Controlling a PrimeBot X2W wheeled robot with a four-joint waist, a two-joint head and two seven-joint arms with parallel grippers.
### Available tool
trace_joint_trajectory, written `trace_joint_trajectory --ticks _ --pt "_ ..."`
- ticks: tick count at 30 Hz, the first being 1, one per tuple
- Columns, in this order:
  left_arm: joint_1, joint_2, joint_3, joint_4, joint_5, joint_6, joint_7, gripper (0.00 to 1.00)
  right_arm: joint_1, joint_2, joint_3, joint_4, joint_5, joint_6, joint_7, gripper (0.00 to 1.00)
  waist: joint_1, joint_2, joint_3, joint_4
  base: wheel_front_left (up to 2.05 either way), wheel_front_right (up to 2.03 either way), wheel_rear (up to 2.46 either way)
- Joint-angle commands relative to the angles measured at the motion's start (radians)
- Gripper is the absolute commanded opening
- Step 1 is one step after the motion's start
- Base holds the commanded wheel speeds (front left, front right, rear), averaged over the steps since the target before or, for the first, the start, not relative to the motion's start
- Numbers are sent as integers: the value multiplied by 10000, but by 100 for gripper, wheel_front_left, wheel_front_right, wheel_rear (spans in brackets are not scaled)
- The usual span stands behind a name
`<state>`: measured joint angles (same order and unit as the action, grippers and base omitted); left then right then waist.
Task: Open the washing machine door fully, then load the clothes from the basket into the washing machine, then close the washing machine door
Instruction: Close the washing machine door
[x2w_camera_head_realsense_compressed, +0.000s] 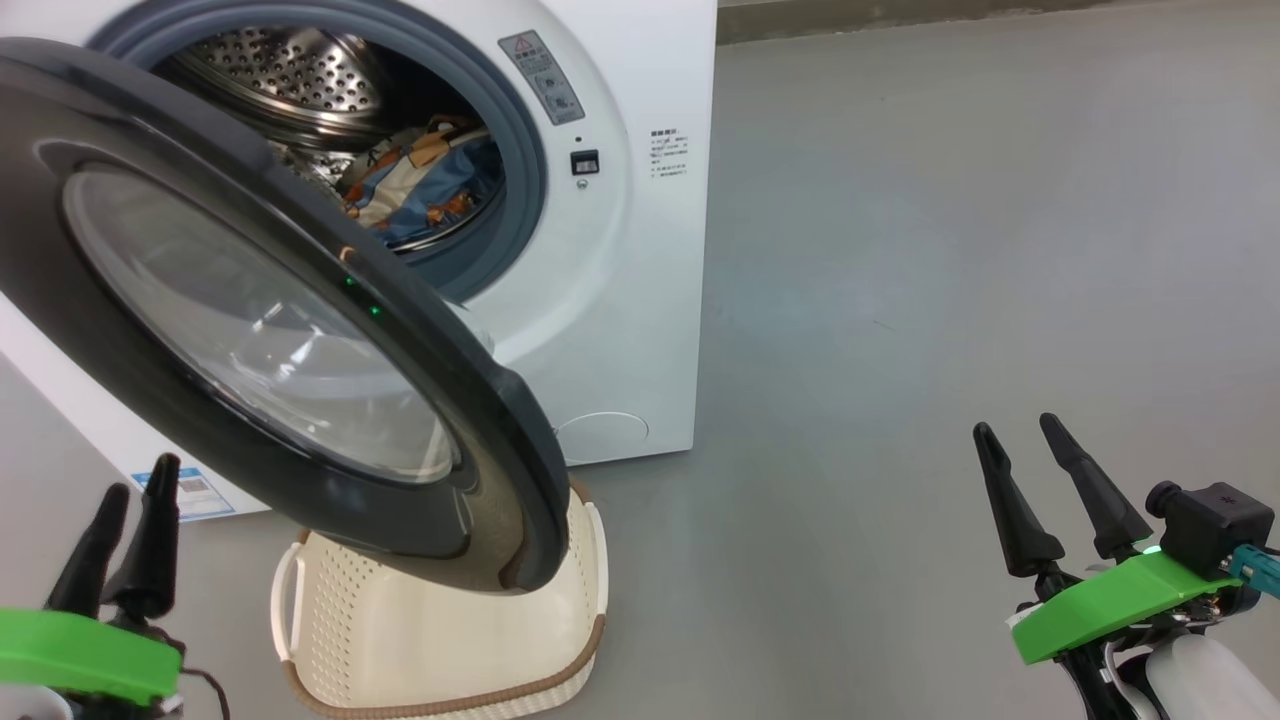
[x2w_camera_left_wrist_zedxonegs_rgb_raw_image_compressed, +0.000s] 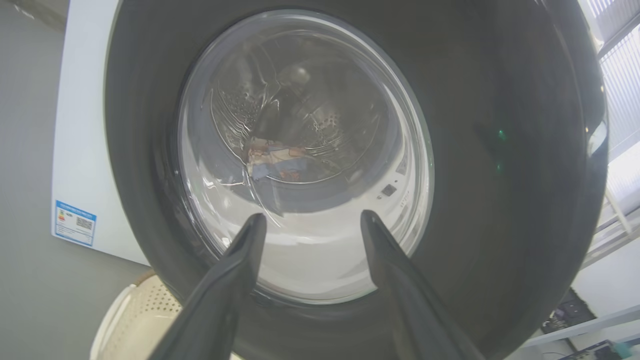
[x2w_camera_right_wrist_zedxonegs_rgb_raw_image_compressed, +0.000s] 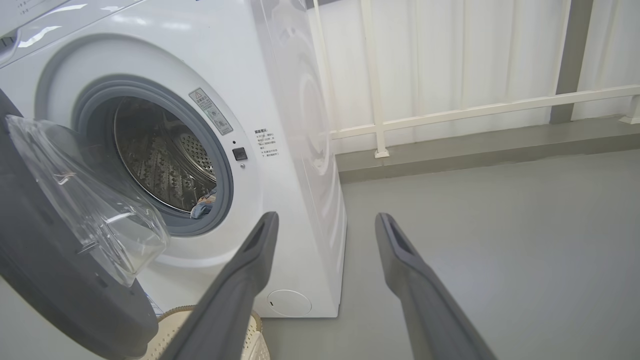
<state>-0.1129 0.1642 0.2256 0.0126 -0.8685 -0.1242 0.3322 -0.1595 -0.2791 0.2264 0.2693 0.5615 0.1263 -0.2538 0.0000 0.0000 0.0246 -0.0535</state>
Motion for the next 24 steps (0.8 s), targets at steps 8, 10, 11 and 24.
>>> trace_joint_trajectory --ticks 8,10,11,24 --pt "228 675 -549 391 2317 -63 -3200 100 -100 -230 194 -296 -116 44 -80 100 0 0 -73 57 0 0 0" --pt "278 710 -682 633 2727 -62 -3847 100 -85 -246 190 -309 -117 44 -80 100 0 0 -63 62 0 0 0" --pt "295 693 -692 769 2920 -48 -4189 100 -79 -252 197 -303 -119 44 -80 100 0 0 -66 56 0 0 0" --pt "444 417 -1387 1985 4651 184 -5829 100 -31 -344 109 -318 -98 44 -80 100 0 0 -19 85 0 0 0"
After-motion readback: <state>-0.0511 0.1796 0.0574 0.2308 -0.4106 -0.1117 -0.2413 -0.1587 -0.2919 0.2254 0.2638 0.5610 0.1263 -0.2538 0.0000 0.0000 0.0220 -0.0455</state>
